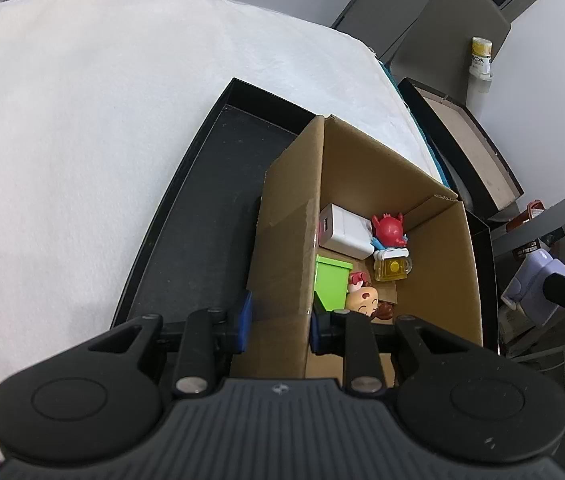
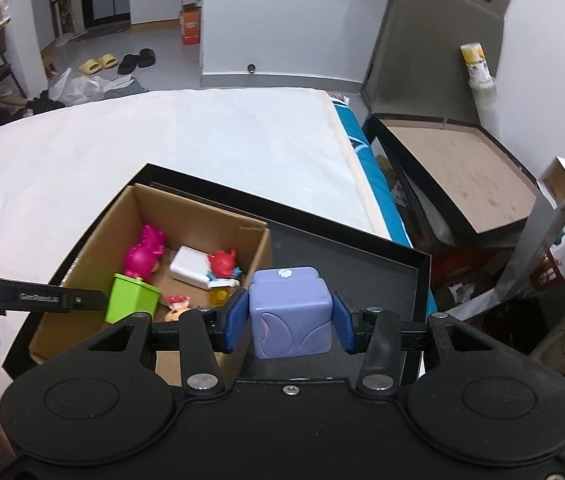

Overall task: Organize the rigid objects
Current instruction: 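Lift the lavender cube with the right tool and carry it over the box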

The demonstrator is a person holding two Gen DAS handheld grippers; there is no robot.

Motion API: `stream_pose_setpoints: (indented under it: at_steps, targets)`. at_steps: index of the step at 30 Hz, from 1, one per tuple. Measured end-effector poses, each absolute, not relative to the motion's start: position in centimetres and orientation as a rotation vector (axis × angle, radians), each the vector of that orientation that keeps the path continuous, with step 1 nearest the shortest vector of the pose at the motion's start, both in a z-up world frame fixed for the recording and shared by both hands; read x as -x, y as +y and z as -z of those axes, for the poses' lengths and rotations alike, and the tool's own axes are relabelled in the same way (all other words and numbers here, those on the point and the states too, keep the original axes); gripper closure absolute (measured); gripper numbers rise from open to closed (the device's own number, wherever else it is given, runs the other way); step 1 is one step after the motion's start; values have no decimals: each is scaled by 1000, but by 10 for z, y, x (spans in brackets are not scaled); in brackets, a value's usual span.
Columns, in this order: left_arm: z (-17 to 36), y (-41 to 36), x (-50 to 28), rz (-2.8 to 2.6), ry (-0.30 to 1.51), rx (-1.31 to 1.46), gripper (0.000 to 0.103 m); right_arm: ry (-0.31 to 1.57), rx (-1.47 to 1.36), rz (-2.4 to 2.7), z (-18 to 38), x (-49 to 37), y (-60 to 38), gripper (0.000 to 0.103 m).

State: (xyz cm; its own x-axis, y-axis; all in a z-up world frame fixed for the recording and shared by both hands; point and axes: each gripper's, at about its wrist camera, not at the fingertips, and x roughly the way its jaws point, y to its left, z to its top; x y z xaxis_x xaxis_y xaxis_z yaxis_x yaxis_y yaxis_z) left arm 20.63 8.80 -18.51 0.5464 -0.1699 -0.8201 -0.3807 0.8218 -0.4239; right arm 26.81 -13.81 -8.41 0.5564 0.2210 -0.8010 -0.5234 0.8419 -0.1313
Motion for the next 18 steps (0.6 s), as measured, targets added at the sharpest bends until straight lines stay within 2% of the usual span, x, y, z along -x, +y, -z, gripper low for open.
stream_pose_setpoints:
  at_steps: [18]
  targets:
    - [183,92,-203,-113,988,654,77,901,511,-529,74,-249,-89,59]
